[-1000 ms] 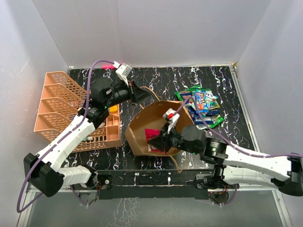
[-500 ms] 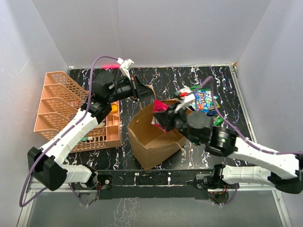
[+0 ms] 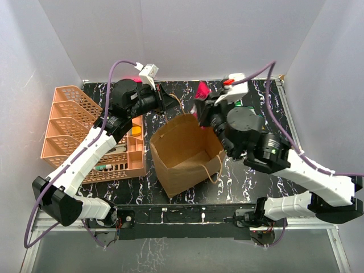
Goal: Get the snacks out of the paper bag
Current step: Place the snack at the center of the board.
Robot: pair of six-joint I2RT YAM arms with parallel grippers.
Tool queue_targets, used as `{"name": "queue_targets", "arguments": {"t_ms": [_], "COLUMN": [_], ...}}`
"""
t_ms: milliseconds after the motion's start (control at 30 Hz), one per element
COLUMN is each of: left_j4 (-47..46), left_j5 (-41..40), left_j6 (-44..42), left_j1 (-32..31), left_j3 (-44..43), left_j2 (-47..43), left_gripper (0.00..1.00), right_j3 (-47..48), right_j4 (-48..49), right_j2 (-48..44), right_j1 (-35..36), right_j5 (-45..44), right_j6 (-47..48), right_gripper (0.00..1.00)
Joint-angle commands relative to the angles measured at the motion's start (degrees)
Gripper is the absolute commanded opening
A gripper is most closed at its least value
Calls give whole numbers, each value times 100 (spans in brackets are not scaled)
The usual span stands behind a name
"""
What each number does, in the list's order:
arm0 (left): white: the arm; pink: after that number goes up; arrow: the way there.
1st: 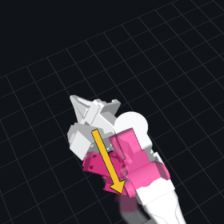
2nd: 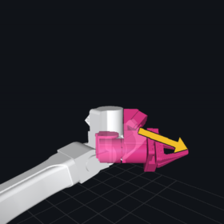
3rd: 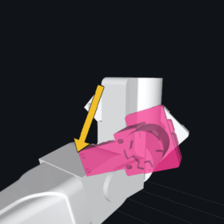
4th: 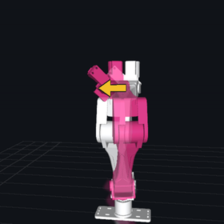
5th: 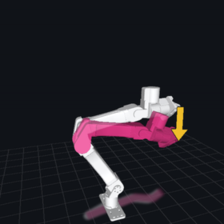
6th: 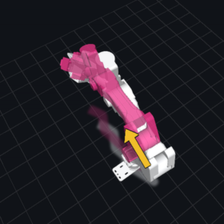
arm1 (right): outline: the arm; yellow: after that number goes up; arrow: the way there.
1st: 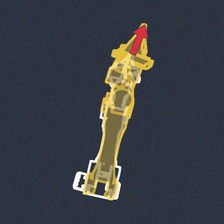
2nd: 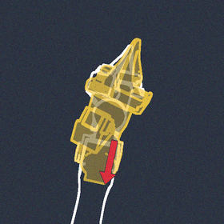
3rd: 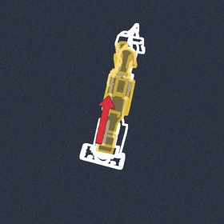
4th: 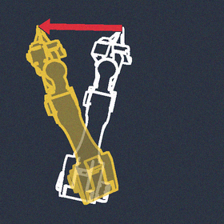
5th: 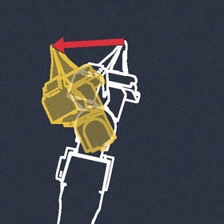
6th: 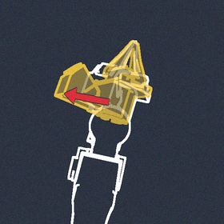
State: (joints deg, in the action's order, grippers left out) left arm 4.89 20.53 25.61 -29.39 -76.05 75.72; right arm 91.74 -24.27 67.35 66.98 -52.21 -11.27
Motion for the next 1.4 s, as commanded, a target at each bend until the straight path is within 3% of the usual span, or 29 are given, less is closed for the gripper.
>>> {"name": "queue_targets", "arguments": {"t_ms": [0, 100, 167, 333, 667, 867, 1367], "left_j4": [324, 395, 357, 247, 300, 236, 636], "left_j5": [-580, -854, -968, -1049, -1198, -1170, -1750], "left_j6": [-676, -865, -932, -939, -1053, -1117, -1767], "left_j1": [249, 333, 375, 435, 444, 438, 340], "left_j3": [-199, -148, -116, -17, -250, 3, 119], "left_j2": [-149, -207, -274, -358, -487, -485, -809], "left_gripper": [0, 0, 0, 0, 0, 1, 59], "right_j3": [289, 226, -15, -881, -3098, -3672, -3030], "right_j4": [-433, -876, -1119, -1145, 444, 1491, 1573], "right_j2": [13, 72, 83, 143, 99, 516, 2113], "right_j1": [-445, -1225, -1962, -4255, -6930, -7698, -7862], "right_j5": [-1142, -986, -337, 2526, 7131, 8823, 9129], "right_j6": [884, 874, 666, -264, -1248, -1574, -1031], "right_gripper": [7, 7, 7, 7, 7, 7, 12]}}
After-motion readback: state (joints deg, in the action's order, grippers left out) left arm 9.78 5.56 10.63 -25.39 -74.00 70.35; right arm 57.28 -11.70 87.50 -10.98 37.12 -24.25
